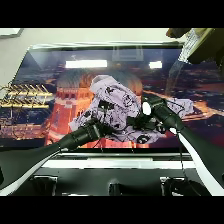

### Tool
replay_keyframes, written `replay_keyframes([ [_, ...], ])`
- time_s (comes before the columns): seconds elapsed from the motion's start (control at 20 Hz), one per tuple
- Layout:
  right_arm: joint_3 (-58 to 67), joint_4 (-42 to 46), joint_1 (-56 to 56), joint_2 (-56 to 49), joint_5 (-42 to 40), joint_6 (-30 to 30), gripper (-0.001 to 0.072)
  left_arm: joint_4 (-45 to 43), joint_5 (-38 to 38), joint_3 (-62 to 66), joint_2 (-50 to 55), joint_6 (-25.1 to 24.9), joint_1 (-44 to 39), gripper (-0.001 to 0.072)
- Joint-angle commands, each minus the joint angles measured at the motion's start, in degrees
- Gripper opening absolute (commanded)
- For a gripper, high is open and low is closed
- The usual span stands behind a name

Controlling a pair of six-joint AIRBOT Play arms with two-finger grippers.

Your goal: Fold the clothes and pants, and hang the long-sleeved shirts on hangers.

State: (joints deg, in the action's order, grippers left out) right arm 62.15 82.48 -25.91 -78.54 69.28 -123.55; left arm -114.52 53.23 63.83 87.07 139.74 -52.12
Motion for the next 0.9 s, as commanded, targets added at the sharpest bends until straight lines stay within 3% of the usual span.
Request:
replay_keyframes([
  [0.0, 0.0, 0.3, 0.1, 2.6, 0.6, -0.1, 0.0035, 11.1, 1.7, 2.6, -1.1, -15.0, 3.5, 0.0022],
  [0.2, 3.9, 5.4, 0.2, 8.0, 5.7, -0.8, 0.0035, 20.6, 17.6, 14.7, -3.7, -25.7, 8.7, 0.0022],
  [0.45, 23.2, 9.8, 0.2, 10.4, 15.0, 1.2, 0.0035, 22.0, 36.3, 40.0, -5.7, -32.3, 13.9, 0.0023],
  [0.65, 42.3, 10.0, 0.2, 10.4, 16.5, 1.1, 0.0035, 22.2, 41.2, 57.8, -6.1, -33.9, 15.0, 0.0023],
  [0.85, 56.5, 9.3, 0.2, 10.8, 20.8, 1.0, 0.0035, 26.6, 40.8, 57.8, -12.5, -33.7, 15.0, 0.0023],
])
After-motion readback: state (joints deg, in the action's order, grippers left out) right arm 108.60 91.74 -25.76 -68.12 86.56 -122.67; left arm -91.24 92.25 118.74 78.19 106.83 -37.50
